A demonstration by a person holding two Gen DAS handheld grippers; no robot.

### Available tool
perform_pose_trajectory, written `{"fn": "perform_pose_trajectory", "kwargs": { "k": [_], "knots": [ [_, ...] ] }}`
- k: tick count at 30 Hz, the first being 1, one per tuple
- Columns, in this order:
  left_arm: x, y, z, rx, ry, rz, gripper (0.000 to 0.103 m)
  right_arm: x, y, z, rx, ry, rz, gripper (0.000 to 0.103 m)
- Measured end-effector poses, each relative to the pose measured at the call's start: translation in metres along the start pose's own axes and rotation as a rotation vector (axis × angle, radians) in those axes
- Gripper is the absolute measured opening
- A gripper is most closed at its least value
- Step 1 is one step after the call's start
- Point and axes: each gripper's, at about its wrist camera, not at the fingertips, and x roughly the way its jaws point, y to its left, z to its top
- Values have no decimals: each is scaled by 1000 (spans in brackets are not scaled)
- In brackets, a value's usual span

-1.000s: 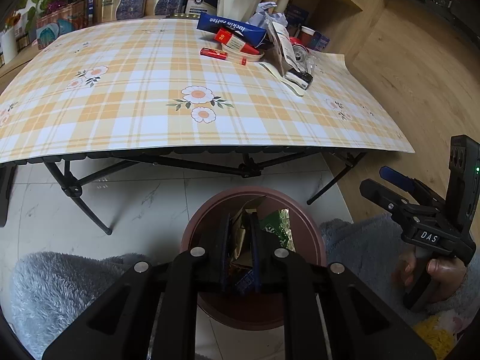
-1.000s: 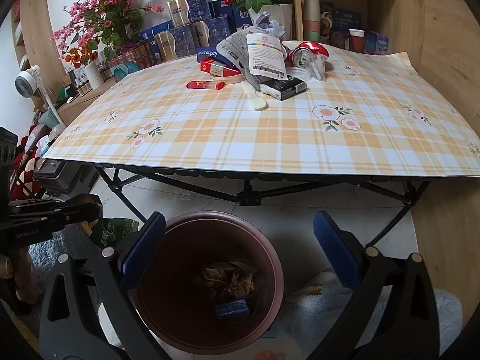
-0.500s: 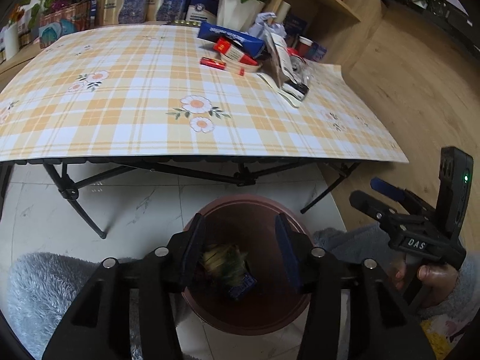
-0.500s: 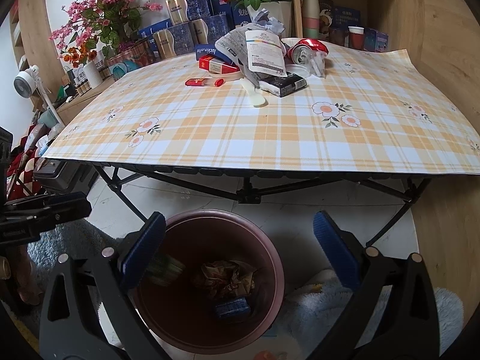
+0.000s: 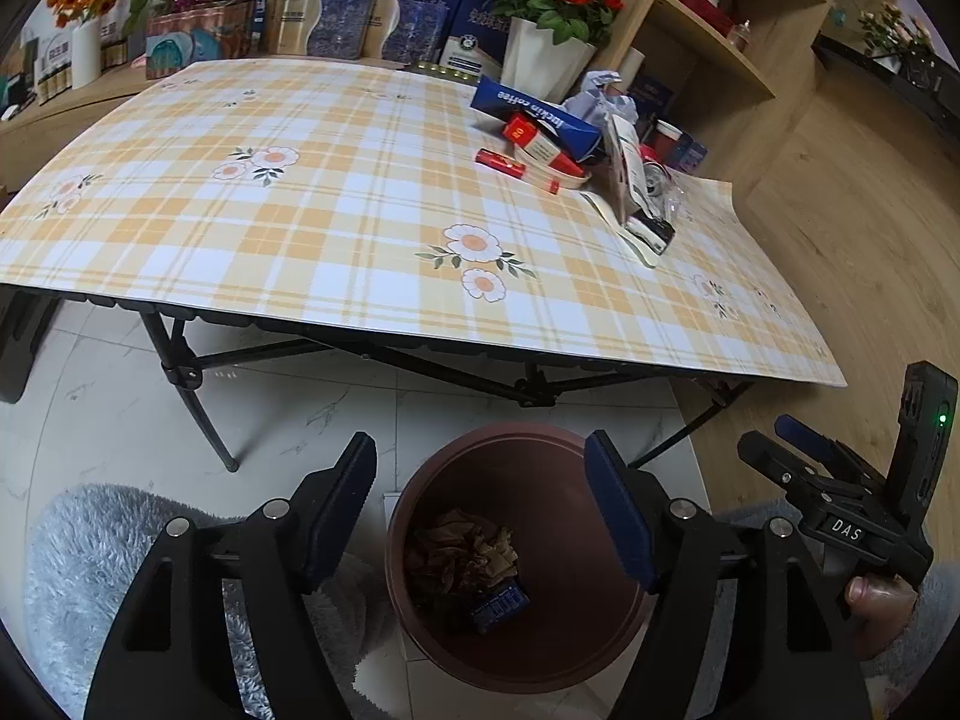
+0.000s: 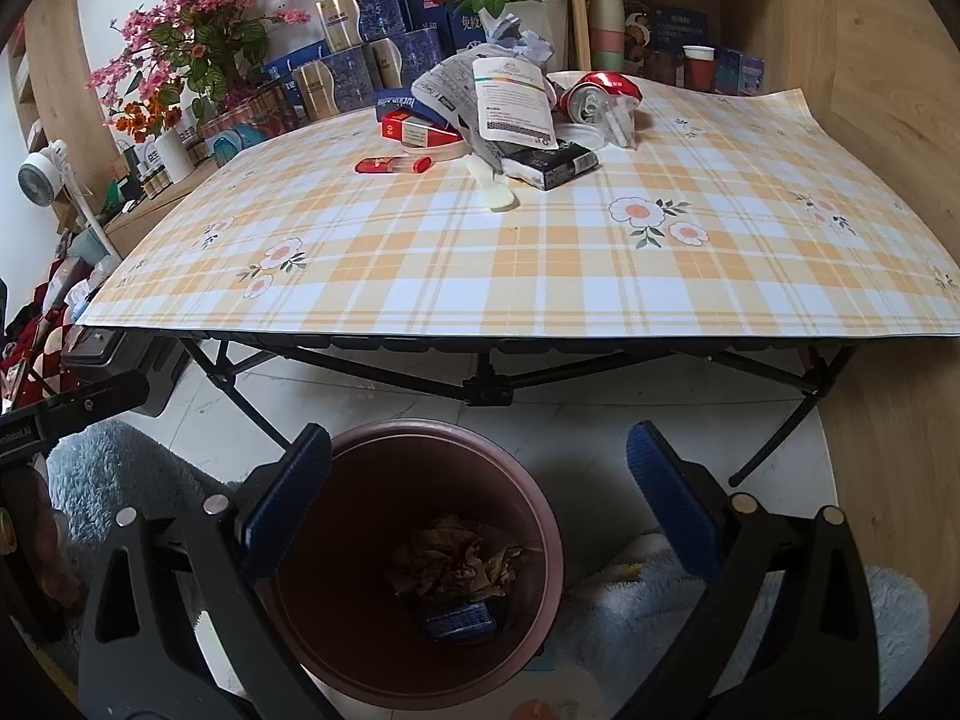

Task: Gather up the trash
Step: 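Move both tools back up toward the remaining trash on the table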

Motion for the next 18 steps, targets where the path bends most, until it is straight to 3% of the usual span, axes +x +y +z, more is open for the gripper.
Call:
{"fn": "perform_pose_trajectory", "kwargs": {
  "k": [7,18],
  "knots": [
    [-3,4,1,-21,-15,-9,71,1,-2,3,8,7,17,97],
    [-25,4,22,-12,-149,22,87,0,-21,30,39,8,29,97]
  ]
}}
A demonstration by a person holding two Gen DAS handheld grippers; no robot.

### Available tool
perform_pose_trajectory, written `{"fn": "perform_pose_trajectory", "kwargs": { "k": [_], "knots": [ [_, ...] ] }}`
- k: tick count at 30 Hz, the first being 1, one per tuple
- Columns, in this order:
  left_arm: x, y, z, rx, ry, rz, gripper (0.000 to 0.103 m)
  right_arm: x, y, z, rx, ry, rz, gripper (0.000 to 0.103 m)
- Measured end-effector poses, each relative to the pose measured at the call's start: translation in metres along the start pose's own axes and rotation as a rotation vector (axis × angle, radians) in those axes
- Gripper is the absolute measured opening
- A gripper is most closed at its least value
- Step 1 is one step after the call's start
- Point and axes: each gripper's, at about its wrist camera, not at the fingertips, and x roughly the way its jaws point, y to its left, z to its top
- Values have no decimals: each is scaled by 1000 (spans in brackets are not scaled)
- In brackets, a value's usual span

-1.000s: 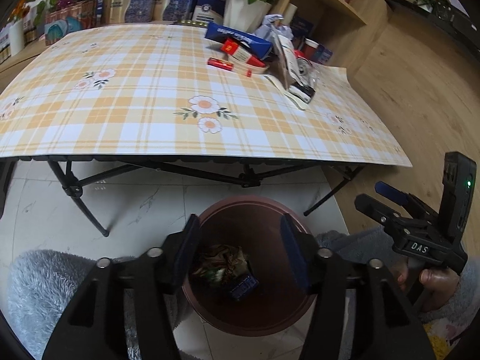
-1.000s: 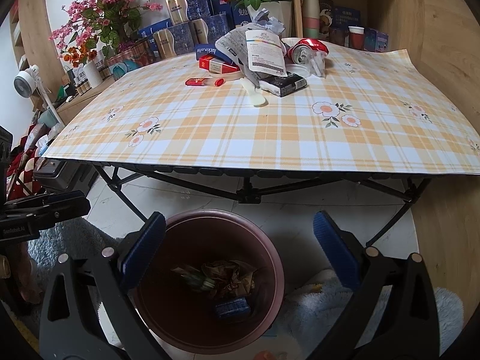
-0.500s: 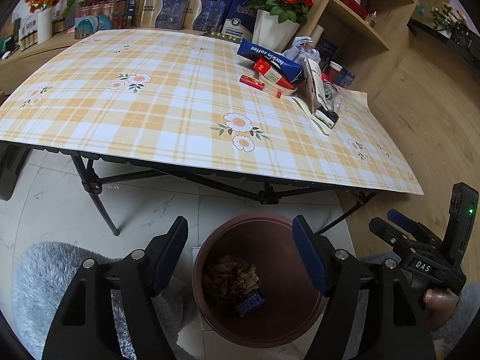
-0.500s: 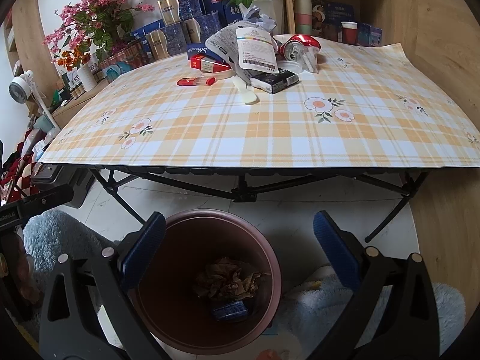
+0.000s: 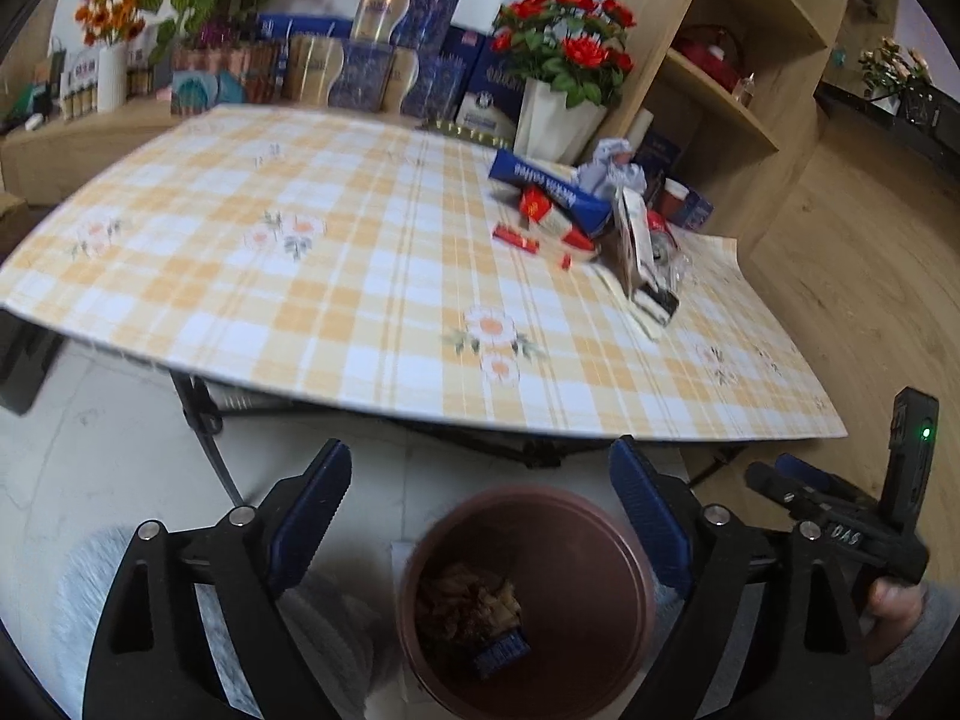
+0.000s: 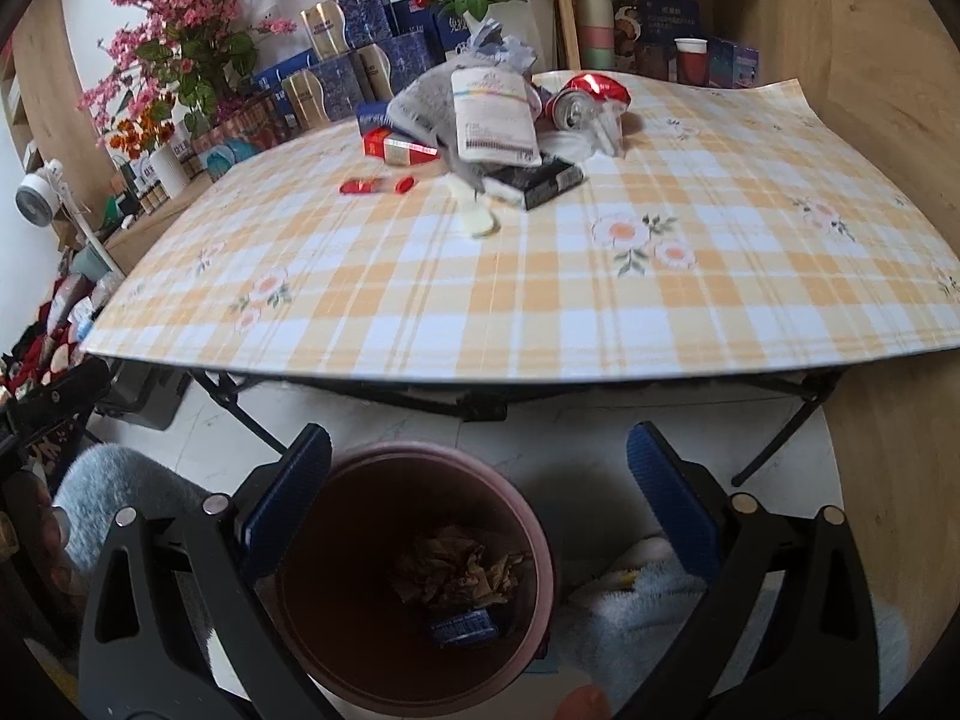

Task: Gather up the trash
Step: 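Move both tools back up toward the remaining trash on the table, then grasp the white 'Happy infinity' packet with the right tool and lift it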

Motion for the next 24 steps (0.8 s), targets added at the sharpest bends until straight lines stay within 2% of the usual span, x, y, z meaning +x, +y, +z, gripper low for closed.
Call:
{"fn": "perform_pose_trajectory", "kwargs": {
  "k": [2,7,10,11,18,24],
  "knots": [
    [-2,-2,9,23,-36,9,91,-2,-7,11,5,-12,10,97],
    [3,-1,35,31,-67,26,92,0,-20,42,-57,-35,-10,97],
    [10,-1,51,28,-75,16,92,9,-29,69,-122,-17,-88,97],
    [13,-2,57,30,-78,9,92,11,-32,76,-132,-20,-90,97],
    [34,-7,91,31,-108,1,92,44,-55,136,-54,-57,25,97],
    [51,-6,100,14,-102,3,92,98,-35,178,-133,-58,108,97]
  ]
}}
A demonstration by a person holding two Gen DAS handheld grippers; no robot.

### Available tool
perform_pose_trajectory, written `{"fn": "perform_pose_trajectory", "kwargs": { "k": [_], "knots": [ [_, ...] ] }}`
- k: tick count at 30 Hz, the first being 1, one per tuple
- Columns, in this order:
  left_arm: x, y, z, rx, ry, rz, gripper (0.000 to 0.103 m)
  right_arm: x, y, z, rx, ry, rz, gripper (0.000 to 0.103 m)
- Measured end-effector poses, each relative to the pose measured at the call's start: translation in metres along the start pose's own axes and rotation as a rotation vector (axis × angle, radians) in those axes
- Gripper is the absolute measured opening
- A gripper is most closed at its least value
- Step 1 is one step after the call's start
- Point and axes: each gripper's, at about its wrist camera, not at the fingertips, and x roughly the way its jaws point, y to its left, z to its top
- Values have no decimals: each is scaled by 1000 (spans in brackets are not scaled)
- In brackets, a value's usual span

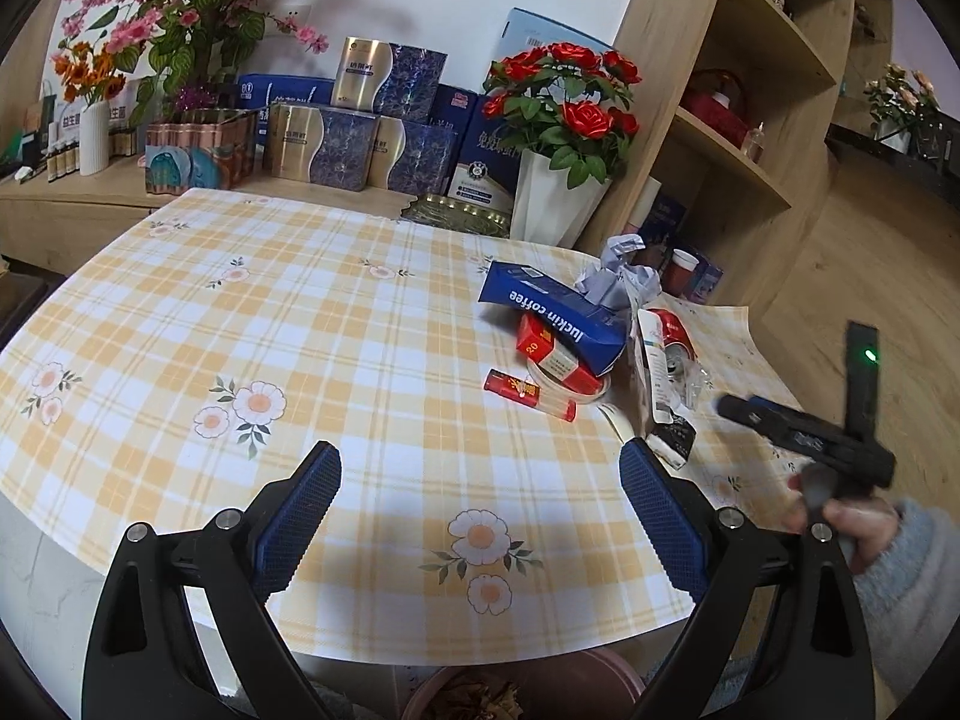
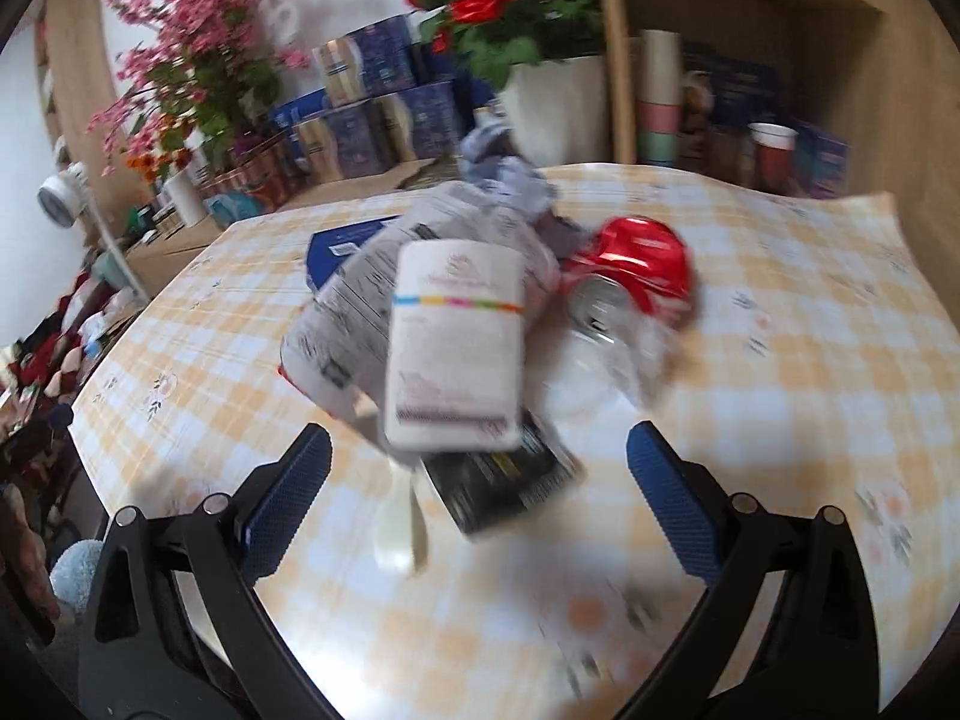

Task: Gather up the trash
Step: 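Grasp the white 'Happy infinity' packet with the right tool and lift it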

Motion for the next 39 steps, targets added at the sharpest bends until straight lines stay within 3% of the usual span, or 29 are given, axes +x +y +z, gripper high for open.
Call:
{"fn": "perform_pose_trajectory", "kwargs": {
  "k": [4,9,17,21,27,32,39],
  "knots": [
    [8,4,-6,-4,34,4,92,28,4,17,10,10,64,97],
    [16,15,-14,-25,69,9,91,53,1,28,30,41,70,97],
    [23,16,-17,-17,102,-17,88,74,-6,32,109,74,149,88],
    [26,12,-14,-15,103,-46,86,76,-11,32,148,85,187,69],
    [38,1,-4,-19,125,-100,75,55,-3,29,103,45,157,65],
    [59,-21,19,-20,141,-193,62,17,-8,21,111,-41,105,65],
    [112,-75,66,56,159,-290,58,-21,-22,-2,160,-104,24,65]
  ]
}}
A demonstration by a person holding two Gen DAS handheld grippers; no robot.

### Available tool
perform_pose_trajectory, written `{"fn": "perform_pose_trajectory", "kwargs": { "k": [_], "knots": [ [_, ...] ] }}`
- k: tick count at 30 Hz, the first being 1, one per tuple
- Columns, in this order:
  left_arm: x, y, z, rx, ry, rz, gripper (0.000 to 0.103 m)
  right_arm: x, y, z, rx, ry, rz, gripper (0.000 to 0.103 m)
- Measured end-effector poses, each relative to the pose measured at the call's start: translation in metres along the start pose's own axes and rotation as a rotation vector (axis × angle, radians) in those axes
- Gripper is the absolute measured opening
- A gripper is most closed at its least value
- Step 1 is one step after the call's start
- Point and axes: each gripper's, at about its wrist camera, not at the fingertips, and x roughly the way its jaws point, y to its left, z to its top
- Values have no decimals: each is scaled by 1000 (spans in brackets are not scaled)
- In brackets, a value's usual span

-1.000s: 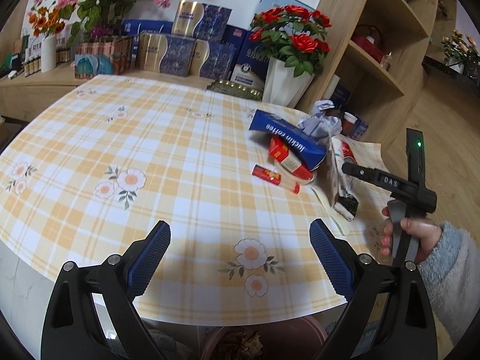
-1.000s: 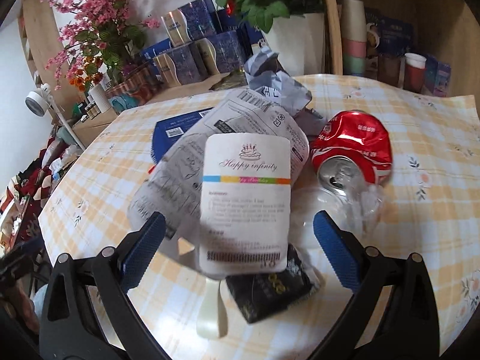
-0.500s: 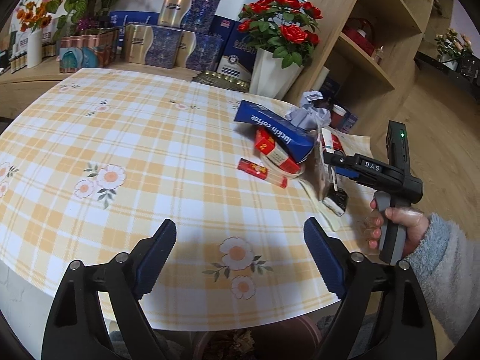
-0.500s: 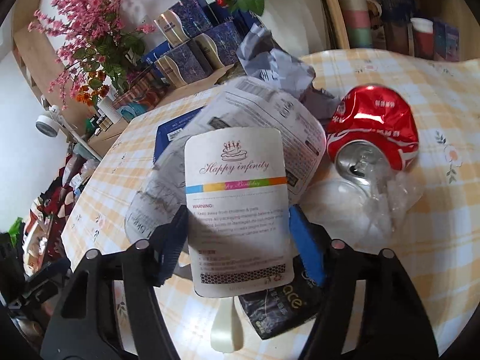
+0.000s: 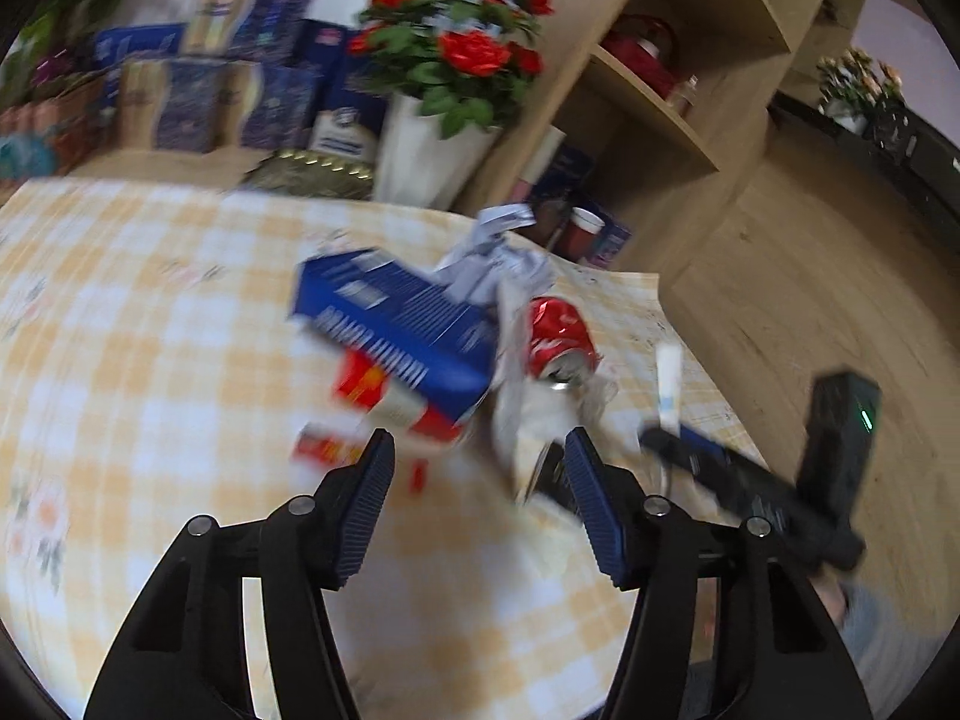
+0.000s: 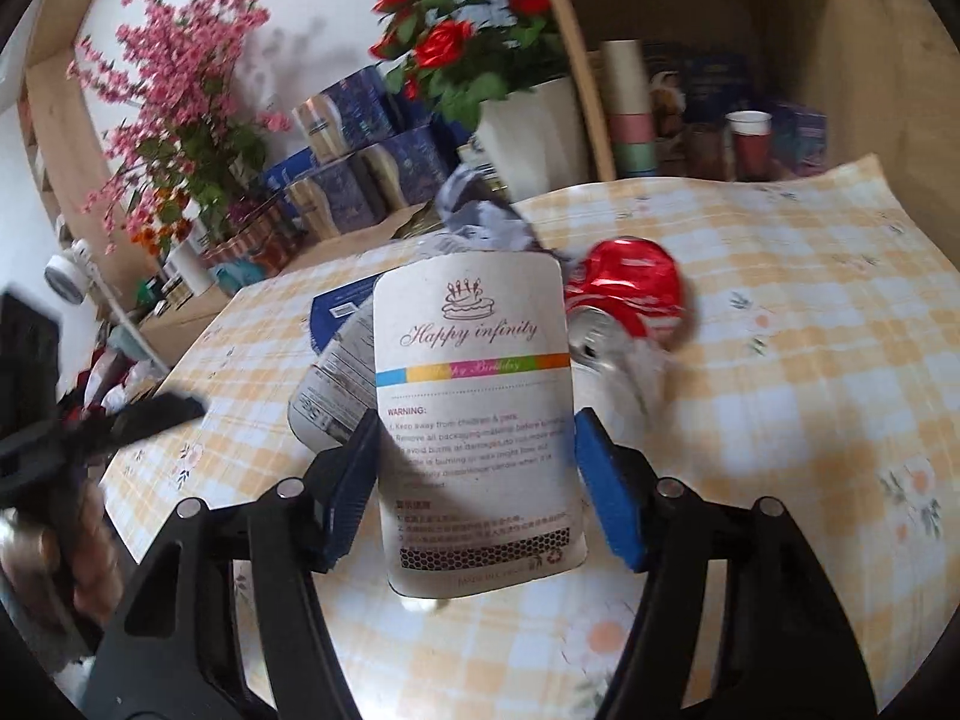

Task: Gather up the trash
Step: 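Grasp the white 'Happy infinity' packet with the right tool and lift it, then drop the white paper strip into the bin with the left tool while the right holds the packet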

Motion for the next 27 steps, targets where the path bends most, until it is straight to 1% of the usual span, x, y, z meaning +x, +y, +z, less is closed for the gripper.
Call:
{"fn": "perform_pose_trajectory", "kwargs": {
  "k": [3,4,6,9,12,14,15,16,17,19,21,24,27],
  "knots": [
    [38,-14,26,39,39,-9,55,-13,-11,-9,44,-18,-5,65],
    [46,-16,31,44,48,-1,51,-17,-13,-11,54,-23,-3,65],
    [65,-19,41,60,70,13,50,-23,-17,-17,61,-28,-3,65],
    [94,-29,50,118,106,41,49,-33,-20,-22,61,-37,-12,65],
    [113,-31,53,147,140,74,46,-42,-24,-28,83,-46,-8,65],
    [124,-32,54,156,157,95,40,-47,-29,-33,103,-49,-5,65],
    [129,-33,55,154,165,105,35,-49,-30,-35,107,-49,-7,65],
    [129,-32,54,152,169,111,18,-51,-32,-37,110,-48,-11,65],
    [129,-34,53,158,164,122,12,-52,-33,-39,112,-47,-18,65],
    [122,-38,48,179,150,110,10,-55,-35,-43,115,-47,-27,65],
    [115,-45,43,199,144,102,9,-58,-37,-46,126,-50,-28,65],
    [96,-49,40,183,124,88,9,-64,-38,-49,145,-63,-26,65],
    [72,-54,40,181,86,79,9,-69,-35,-50,153,-73,-19,65]
  ]
}}
